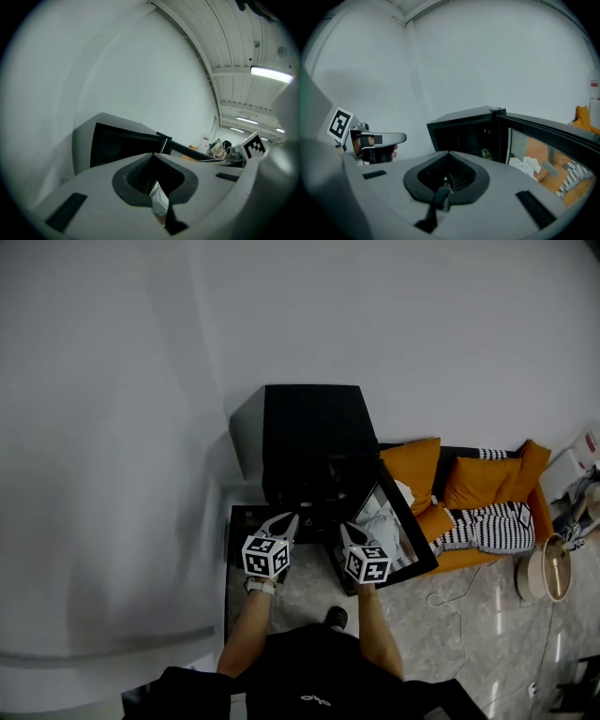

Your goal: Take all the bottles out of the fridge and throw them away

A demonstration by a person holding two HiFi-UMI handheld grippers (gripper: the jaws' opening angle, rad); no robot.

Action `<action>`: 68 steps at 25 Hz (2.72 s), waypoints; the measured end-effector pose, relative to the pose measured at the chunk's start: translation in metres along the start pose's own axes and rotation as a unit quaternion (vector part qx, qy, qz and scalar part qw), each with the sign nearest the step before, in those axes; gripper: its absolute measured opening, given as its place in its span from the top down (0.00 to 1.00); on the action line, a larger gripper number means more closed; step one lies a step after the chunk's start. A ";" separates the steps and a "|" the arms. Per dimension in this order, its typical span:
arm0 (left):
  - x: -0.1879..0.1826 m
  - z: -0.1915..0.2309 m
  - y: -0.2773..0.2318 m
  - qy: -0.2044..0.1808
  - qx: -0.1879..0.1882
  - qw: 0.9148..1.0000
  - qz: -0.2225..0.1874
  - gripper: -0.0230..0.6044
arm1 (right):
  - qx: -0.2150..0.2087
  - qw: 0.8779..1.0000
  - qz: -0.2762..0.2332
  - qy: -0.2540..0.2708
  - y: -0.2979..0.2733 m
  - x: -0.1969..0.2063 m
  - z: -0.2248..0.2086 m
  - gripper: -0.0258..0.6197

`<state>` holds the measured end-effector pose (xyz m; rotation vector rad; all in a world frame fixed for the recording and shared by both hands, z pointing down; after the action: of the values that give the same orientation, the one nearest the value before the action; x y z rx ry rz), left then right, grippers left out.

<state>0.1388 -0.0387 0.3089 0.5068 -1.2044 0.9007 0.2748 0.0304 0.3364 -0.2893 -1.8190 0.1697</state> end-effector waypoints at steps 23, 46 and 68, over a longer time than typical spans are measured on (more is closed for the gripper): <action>0.049 0.034 -0.067 -0.033 0.023 0.998 0.039 0.96 | 0.086 0.994 0.015 0.062 -0.104 0.053 -0.089 0.94; 0.173 0.127 -0.183 -0.077 0.095 0.990 0.071 0.96 | 0.245 0.967 -0.023 0.060 -0.273 0.171 -0.197 0.64; 0.211 0.137 -0.213 -0.085 0.110 0.987 0.078 0.96 | 0.219 0.975 -0.026 0.040 -0.301 0.209 -0.208 0.53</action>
<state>0.2515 -0.1959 0.5755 0.6850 -1.3203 1.1513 0.3920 -0.2055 0.6651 0.0627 -1.6567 0.5059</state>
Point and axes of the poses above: the fingertips, and each gripper's own axes: y backward along the fingers, z to its left, x out of its underside, the point moved 2 cm from there along y, backward along the fingers, and after that the axes turned 8 degrees about -z, right-handed, at the moved point
